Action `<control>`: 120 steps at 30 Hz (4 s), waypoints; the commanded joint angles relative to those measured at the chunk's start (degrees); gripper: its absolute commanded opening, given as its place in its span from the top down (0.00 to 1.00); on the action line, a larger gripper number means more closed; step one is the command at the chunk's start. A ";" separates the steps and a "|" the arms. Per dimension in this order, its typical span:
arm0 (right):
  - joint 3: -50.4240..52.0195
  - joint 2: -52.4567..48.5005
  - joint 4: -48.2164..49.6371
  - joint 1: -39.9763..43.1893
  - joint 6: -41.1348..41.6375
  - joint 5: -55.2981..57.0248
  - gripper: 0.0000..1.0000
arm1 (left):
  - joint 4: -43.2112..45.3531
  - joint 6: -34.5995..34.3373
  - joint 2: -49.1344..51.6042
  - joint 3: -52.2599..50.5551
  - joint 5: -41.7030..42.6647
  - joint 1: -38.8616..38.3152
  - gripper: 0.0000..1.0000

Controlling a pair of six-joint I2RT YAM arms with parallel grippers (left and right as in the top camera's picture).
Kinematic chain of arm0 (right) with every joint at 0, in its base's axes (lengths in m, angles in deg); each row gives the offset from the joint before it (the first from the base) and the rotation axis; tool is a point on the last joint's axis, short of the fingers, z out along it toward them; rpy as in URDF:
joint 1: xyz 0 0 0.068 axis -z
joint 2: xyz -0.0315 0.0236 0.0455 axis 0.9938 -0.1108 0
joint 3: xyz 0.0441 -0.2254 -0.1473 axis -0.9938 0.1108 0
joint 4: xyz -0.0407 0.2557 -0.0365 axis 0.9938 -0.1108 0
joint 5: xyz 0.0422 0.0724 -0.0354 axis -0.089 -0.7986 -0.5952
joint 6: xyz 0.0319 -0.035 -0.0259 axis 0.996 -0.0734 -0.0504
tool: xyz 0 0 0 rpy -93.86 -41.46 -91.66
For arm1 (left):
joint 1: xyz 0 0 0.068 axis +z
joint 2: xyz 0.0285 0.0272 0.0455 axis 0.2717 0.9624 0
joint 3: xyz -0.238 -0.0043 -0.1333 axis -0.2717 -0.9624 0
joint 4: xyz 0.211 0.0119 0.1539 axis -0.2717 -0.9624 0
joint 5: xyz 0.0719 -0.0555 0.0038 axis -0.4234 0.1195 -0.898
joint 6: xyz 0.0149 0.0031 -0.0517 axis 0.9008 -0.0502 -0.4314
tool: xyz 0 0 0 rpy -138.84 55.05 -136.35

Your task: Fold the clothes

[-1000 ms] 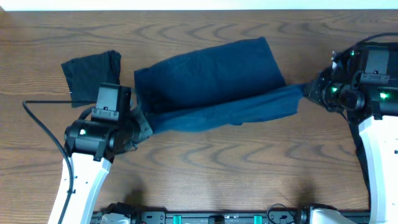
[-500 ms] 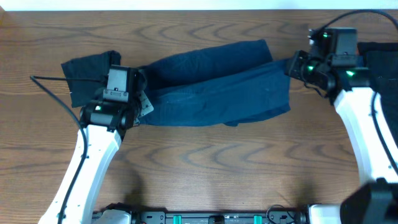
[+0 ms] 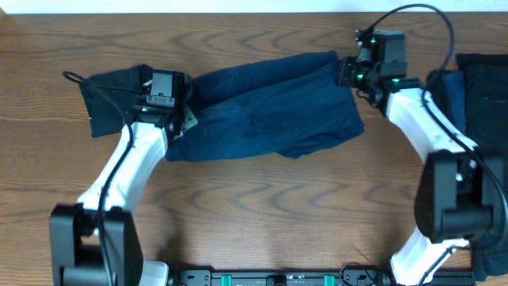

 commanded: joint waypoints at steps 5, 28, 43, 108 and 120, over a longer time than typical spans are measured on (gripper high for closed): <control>-1.07 -7.26 7.82 -1.55 -2.93 1.44 0.94 | 4.39 -1.05 7.34 0.48 -2.08 0.90 0.94; -1.01 5.90 -15.43 -1.44 -7.87 1.01 0.99 | -4.96 8.63 -7.45 1.79 13.64 -0.15 0.94; -0.96 -11.87 -18.67 -0.79 -9.25 1.51 0.99 | -6.95 9.11 3.61 0.63 13.62 -2.60 0.94; -0.98 -3.80 -25.83 4.26 -13.64 -0.02 0.99 | -1.01 13.57 5.03 0.63 2.80 -18.80 0.94; -0.98 -7.63 -14.29 4.31 -13.64 4.96 0.99 | 13.55 13.38 9.68 0.63 -0.59 -11.15 0.94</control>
